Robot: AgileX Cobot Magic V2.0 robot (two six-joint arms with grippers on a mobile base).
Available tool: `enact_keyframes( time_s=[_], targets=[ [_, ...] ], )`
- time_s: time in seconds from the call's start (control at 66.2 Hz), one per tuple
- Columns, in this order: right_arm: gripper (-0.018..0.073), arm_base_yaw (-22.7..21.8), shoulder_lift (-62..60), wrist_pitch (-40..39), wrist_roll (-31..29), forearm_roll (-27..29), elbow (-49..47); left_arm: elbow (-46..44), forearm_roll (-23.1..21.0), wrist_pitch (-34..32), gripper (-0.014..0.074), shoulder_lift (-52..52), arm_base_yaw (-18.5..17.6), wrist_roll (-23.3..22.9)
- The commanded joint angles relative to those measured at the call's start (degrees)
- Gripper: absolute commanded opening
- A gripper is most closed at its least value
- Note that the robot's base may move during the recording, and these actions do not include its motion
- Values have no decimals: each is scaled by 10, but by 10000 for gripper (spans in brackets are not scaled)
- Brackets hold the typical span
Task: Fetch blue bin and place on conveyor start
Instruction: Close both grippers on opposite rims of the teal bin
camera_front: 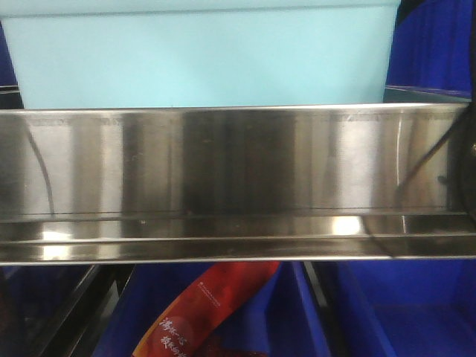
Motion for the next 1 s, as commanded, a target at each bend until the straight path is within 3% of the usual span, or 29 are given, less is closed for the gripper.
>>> enact_keyframes(
  time_s=[0.0,0.665,0.861,0.982],
  targets=[
    [276,-2,0,-1,-1,-4,-5,0,1,-7,316,-5,-2,-1],
    [273,0,5,12,-1,-1,-5,0,3,-7,316,-5,-2,-1],
    [115,0,5,18,-1,12,-5,0,3,-7,277,-1,-2,-5],
    [1,0,5,21,-1,17,-5,0,1,-6,175,0,-2,-5]
  ],
)
